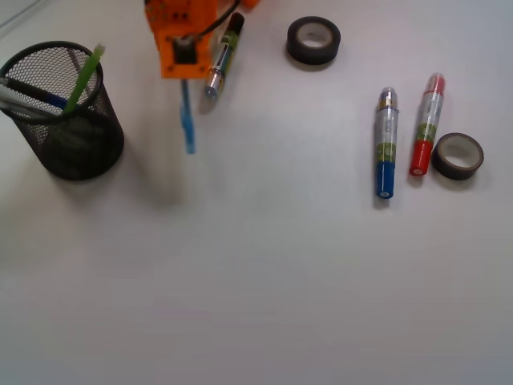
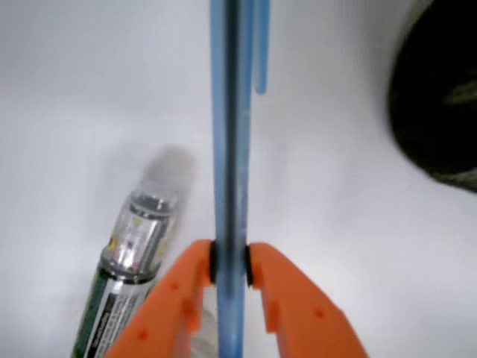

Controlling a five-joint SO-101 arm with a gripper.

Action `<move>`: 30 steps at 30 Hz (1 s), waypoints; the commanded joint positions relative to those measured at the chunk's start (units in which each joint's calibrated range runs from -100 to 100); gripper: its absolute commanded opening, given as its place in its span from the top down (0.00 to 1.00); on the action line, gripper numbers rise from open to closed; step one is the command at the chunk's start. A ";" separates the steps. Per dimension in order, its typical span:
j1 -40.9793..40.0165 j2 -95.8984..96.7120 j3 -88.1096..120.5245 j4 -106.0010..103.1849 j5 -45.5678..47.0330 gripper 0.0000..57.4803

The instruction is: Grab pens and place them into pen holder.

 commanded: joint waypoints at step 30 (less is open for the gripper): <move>8.39 1.10 17.48 -102.88 -15.09 0.99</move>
